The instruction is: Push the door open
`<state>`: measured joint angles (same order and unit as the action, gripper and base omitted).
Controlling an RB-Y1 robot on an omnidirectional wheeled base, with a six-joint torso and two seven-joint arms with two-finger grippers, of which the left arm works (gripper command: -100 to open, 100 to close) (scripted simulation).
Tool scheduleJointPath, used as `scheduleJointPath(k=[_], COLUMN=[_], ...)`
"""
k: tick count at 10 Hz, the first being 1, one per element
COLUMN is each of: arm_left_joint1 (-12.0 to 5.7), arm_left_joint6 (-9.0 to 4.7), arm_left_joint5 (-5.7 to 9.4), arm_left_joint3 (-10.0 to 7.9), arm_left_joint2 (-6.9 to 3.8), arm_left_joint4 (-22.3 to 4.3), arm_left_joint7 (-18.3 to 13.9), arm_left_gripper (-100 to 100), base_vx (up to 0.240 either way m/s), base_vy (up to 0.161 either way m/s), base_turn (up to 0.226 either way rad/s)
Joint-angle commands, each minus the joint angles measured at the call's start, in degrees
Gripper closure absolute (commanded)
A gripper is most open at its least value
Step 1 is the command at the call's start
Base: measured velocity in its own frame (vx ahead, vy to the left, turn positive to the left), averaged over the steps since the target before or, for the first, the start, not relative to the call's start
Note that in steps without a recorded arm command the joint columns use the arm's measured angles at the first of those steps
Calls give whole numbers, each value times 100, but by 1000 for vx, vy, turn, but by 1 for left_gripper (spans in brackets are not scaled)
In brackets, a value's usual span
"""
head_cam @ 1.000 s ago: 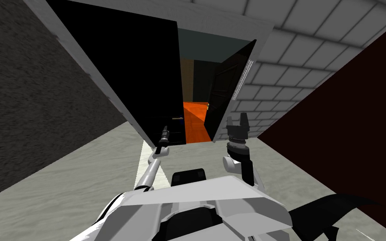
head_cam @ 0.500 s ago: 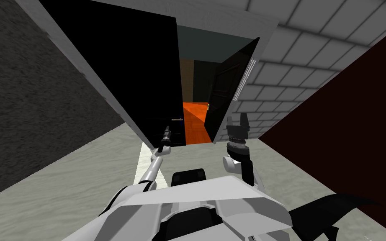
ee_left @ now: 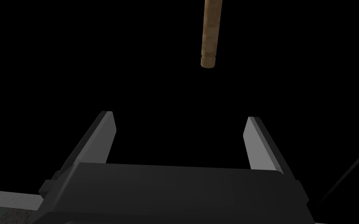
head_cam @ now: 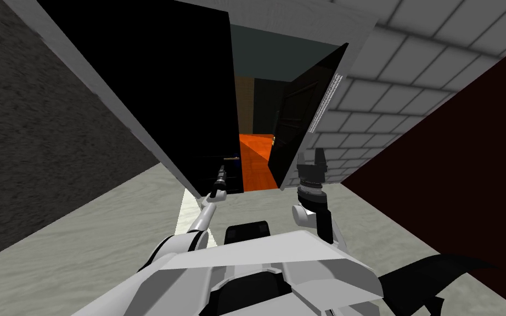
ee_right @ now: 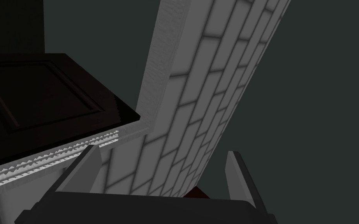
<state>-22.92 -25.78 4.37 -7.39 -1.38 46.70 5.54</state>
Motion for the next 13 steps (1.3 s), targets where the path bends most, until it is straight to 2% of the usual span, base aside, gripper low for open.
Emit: scheduleJointPath(k=[1,5,6,7,9,11,13], arm_left_joint1=[-104,-555,-525,-538,-543,-548,-553], arm_left_joint6=[-15,-43,-89,-89,-87,-83,-80], arm_left_joint5=[9,46,44,50,57,64,73], arm_left_joint3=[-8,-56,-57,-71,-88,-108,-130], arm_left_joint2=[29,205,177,42,-44,-70,-8], arm_left_joint4=[-185,-924,-899,-924,-933,-944,-956], arm_left_joint7=[13,80,74,78,80,83,86], arm_left_gripper=[-100,-100,-100,-100,-100,-100,-100], base_vx=[74,140,65,112,195,203,226], base_vy=[-3,-12,-11,-4,-18,-12,36], base_turn=[0,0,0,-22,-22,-23,-24])
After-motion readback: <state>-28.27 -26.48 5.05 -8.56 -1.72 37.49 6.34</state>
